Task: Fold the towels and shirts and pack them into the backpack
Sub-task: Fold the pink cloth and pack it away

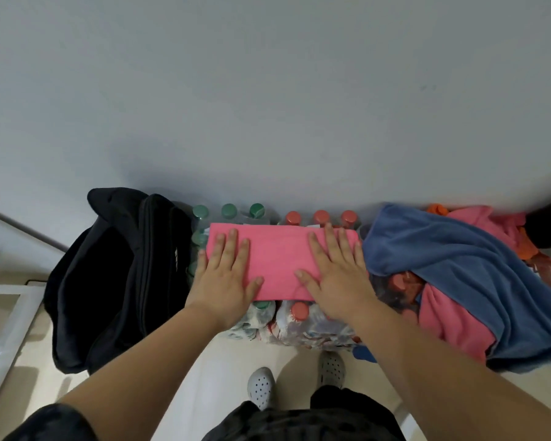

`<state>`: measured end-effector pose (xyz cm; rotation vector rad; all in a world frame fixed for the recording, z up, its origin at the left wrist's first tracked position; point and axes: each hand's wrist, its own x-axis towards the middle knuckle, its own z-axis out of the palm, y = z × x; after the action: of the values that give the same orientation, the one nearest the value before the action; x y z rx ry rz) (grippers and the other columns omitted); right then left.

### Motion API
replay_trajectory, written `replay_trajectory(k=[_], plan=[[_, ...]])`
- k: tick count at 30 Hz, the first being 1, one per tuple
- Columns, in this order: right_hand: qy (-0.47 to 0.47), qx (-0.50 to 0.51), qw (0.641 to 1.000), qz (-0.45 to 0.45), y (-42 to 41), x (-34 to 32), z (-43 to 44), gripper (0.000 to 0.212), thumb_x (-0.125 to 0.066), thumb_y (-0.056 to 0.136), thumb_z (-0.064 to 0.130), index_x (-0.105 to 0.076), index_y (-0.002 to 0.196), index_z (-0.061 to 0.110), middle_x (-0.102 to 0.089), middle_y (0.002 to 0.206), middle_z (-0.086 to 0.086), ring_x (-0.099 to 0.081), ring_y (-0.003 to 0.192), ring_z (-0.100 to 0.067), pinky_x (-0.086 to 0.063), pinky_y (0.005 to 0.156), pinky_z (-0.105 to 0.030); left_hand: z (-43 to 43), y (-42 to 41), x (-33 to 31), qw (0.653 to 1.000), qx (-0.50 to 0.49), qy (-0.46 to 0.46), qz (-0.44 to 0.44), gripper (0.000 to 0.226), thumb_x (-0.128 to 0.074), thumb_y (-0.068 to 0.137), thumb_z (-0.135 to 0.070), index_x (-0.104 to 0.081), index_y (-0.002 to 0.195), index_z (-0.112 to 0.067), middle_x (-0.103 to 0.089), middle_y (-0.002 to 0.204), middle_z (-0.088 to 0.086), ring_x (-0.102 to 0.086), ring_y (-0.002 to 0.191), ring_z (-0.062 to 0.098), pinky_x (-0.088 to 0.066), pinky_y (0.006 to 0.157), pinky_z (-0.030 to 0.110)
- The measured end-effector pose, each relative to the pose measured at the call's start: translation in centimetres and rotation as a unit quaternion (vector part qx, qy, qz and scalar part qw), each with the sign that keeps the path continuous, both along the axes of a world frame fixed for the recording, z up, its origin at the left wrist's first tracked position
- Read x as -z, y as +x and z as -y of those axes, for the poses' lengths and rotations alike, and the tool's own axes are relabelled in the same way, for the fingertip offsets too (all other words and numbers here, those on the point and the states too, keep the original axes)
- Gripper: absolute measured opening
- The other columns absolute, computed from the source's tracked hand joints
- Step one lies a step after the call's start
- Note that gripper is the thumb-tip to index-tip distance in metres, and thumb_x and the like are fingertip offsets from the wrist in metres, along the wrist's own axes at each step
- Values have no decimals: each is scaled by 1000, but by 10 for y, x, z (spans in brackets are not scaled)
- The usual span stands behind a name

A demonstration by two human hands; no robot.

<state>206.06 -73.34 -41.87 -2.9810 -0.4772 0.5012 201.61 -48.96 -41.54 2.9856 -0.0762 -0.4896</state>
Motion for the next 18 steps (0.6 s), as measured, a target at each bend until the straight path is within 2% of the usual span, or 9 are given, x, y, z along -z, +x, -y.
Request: replay_trajectory(k=[3, 5, 9, 12, 15, 18], plan=[[-7, -10, 1000, -8, -24, -2, 16, 88, 14, 82, 82, 26, 153, 33, 38, 159, -1, 36, 146, -25, 13, 122, -53, 6, -28, 1, 1000, 1, -19, 0, 87, 7, 85, -71, 21, 156, -22, 38, 157, 3, 35, 145, 23, 12, 121, 48], [-5, -13, 1000, -11, -37, -4, 24, 87, 15, 81, 81, 25, 153, 33, 36, 160, 0, 36, 146, -23, 18, 120, -50, 8, -44, 0, 999, 1, -41, 10, 84, 2, 89, -69, 14, 158, -22, 34, 159, 2, 34, 146, 21, 14, 120, 43], [-31, -17, 999, -3, -48, -14, 26, 85, 10, 85, 79, 22, 155, 32, 32, 162, -2, 33, 147, -23, 19, 120, -51, 4, -60, -8, 994, -51, -63, 68, 72, -21, 98, -61, -15, 160, -25, 13, 166, 15, 8, 154, 33, -2, 124, 45], [-25, -41, 999, 15, -47, -27, 9, 82, 3, 90, 78, 17, 156, 31, 26, 164, -4, 30, 149, -26, 15, 121, -55, 3, -55, -19, 992, -113, -49, 34, 66, -36, 99, -55, -14, 158, -35, 5, 164, 24, -8, 150, 42, -16, 122, 50], [-9, -67, 998, -4, -40, -36, -15, 77, -5, 93, 76, 18, 155, 36, 34, 160, 5, 34, 147, -24, 17, 119, -56, -1, -44, -26, 994, -108, -13, 23, 71, -50, 94, -55, -21, 156, -39, -20, 158, 21, -20, 142, 39, -29, 114, 51], [-6, -89, 994, -55, -37, -30, -26, 74, -6, 93, 75, 24, 152, 42, 41, 156, 12, 41, 142, -21, 16, 119, -60, -5, -37, -30, 993, -103, -24, 42, 71, -60, 88, -56, -33, 151, -38, -35, 148, 11, -29, 134, 33, -32, 111, 47]])
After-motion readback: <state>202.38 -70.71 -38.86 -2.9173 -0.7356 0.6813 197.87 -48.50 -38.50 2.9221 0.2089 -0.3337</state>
